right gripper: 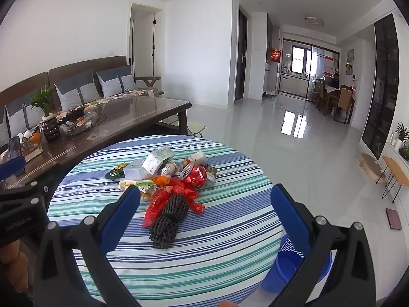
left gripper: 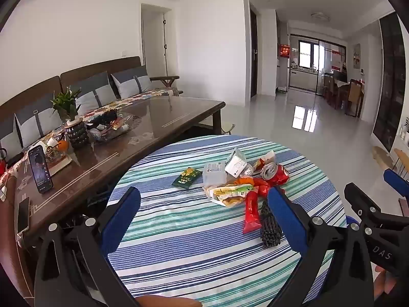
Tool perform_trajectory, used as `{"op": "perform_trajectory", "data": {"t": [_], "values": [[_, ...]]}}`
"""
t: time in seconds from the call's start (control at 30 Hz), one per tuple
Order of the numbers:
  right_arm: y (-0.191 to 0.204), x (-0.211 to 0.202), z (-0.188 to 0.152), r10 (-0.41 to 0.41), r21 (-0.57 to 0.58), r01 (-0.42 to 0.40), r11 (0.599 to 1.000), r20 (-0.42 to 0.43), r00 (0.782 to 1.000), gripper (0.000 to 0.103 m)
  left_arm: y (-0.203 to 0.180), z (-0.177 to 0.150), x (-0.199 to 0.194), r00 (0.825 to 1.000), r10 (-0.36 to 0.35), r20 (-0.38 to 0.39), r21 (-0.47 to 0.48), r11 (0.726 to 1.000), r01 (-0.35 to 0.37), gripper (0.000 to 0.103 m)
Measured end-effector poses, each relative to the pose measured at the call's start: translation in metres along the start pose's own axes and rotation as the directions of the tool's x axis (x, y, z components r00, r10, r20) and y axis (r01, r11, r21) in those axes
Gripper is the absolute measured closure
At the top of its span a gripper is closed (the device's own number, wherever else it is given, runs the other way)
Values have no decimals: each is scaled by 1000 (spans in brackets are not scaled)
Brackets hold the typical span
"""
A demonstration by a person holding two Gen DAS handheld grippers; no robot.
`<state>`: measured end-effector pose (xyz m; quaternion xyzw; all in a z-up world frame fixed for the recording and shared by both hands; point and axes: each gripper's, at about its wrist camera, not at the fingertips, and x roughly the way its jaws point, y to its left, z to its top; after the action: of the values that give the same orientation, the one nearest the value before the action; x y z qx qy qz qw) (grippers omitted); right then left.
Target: Collect trash
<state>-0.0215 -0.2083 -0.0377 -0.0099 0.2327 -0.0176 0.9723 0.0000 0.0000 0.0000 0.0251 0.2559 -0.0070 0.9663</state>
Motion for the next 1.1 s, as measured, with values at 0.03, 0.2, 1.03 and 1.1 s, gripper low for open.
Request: {"op": "perform_trajectory", "data": {"t": [0.03,0.2,1.03,1.1], "values": [[0,0,0,0,1,0,1000,-2,1000,5,0,0,0,1000,-2,1,-1,1000,2,4],[0,0,0,-1,-2,1,1000,0,1000,5,0,0,-1,1000,-7,-5,1,1000,7,4],[4,1,-2,10,4,-10,1000,-4,1000,5,-1,1,-5,1000,-12,1,-2,1000,12,4],[3,1,-2,10,5,-10,1000,-4,1000,5,-1,1,-6,1000,-13,0,-2,1000,13,4]]}}
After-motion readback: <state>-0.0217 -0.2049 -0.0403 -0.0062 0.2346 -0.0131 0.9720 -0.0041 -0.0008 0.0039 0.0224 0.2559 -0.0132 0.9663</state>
